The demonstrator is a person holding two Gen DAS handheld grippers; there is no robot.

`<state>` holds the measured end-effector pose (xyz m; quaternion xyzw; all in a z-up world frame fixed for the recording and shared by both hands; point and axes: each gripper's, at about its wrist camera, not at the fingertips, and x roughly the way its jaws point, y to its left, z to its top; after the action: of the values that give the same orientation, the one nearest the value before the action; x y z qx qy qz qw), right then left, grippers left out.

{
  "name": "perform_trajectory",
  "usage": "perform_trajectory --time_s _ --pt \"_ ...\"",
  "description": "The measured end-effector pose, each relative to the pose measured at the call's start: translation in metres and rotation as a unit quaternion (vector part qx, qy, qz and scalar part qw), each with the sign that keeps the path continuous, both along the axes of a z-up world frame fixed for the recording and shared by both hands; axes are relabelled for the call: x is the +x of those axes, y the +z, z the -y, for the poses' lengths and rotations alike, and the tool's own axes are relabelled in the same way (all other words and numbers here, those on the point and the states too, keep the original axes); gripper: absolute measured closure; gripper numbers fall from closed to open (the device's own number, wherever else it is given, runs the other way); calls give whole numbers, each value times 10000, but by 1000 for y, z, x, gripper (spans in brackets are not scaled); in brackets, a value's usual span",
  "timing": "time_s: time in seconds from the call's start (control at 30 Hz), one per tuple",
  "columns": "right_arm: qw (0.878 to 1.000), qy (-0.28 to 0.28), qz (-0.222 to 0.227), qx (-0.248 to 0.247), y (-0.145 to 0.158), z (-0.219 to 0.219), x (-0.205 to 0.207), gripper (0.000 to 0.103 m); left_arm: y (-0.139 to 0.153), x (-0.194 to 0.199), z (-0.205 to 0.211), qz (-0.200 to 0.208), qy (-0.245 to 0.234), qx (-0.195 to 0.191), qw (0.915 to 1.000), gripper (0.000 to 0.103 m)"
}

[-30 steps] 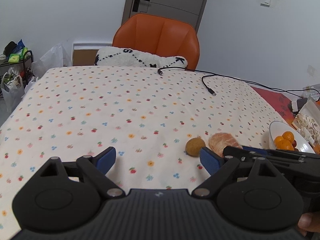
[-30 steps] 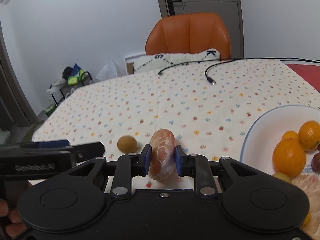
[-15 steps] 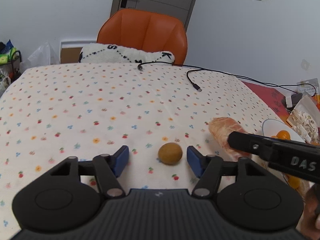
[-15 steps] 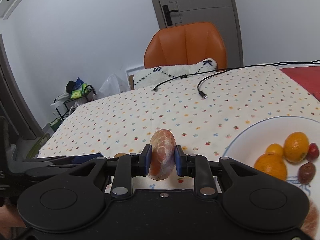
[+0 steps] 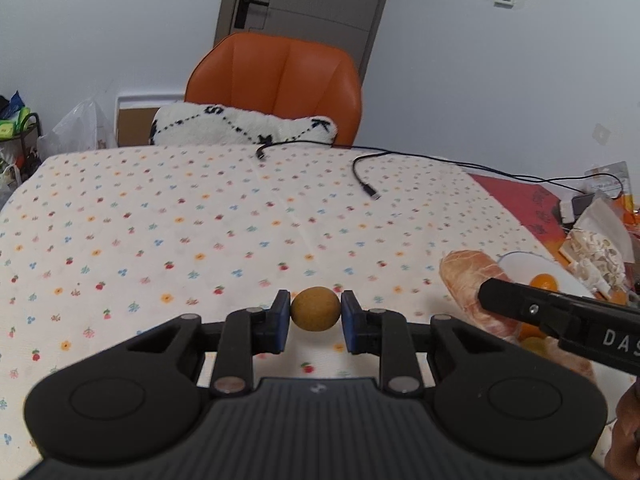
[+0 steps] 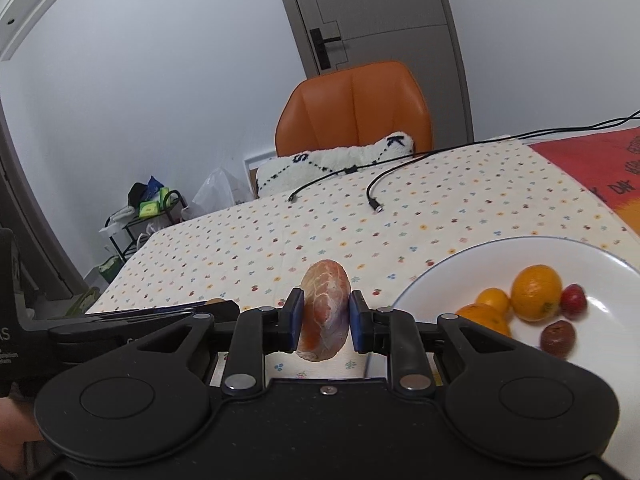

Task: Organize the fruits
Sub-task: 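Grasp the peeled pomelo segment with the right tool while the left tool grasps the brown fruit, then carry the pomelo segment and the brown fruit over the white plate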

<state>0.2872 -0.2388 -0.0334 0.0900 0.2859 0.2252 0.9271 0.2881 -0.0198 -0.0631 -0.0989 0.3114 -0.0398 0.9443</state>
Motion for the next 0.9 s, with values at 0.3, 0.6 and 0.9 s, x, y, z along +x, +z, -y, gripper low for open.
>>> perform_trajectory --time_s 0.3,0.6,0.9 --pt "9997 -205 125 92 11 32 -11 103 20 -9 30 237 -295 -40 9993 78" --pt "9994 -293 57 174 8 55 -19 103 23 -14 54 281 -454 -28 9986 78" --pt "9997 -98 -120 189 5 51 -21 98 25 -19 53 304 -401 -33 9987 78"
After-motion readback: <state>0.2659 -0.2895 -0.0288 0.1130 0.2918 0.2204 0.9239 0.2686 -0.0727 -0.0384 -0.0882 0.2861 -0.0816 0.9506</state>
